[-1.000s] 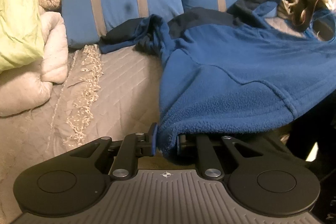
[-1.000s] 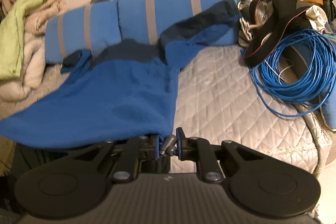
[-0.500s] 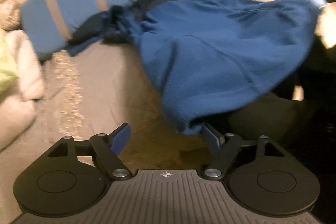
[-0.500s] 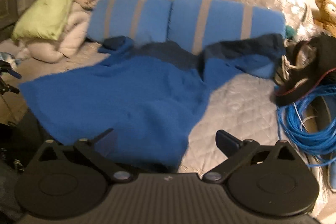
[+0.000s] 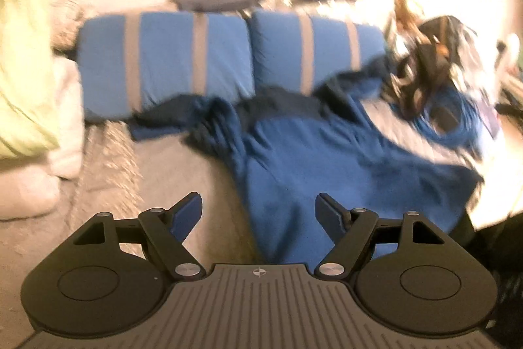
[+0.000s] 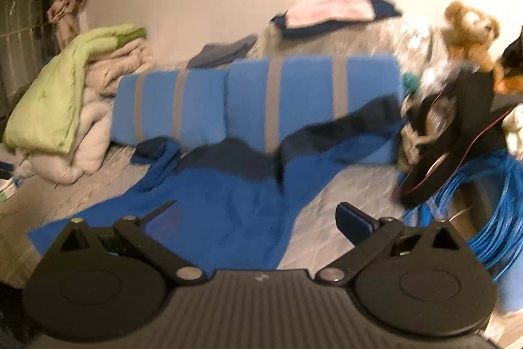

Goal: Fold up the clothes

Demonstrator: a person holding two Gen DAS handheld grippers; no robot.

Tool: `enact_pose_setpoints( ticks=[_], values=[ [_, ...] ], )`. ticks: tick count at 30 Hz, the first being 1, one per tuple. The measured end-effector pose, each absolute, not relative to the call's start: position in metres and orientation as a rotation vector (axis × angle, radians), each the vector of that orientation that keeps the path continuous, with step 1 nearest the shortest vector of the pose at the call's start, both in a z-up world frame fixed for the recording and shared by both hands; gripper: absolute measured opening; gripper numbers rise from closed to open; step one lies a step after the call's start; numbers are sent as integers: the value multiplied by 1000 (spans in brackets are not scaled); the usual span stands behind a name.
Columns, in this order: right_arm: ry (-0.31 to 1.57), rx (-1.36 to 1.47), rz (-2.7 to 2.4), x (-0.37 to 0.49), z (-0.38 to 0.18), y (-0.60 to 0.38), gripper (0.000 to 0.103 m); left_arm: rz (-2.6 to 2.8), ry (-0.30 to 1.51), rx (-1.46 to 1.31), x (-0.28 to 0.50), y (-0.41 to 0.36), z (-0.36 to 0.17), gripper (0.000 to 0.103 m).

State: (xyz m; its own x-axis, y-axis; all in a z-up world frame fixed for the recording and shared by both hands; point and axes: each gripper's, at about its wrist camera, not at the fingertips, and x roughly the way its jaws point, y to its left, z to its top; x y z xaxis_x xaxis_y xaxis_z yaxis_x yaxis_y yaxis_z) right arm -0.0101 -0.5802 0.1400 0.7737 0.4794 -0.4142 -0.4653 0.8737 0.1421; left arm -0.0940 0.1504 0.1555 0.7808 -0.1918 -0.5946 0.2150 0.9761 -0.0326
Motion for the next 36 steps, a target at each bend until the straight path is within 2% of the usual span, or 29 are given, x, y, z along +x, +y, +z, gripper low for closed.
enact_pose_setpoints(
  ticks=[14, 26, 36],
  values=[
    [298, 176, 317, 44, 238, -650, 103, -343, 525, -82, -57, 159, 231, 76],
    [303, 172, 326, 114, 262, -635, 103, -331, 487, -58, 29, 125, 257, 76],
    [262, 93, 290, 157, 277, -605, 103, -158, 344, 65, 72, 101, 281, 76]
  ],
)
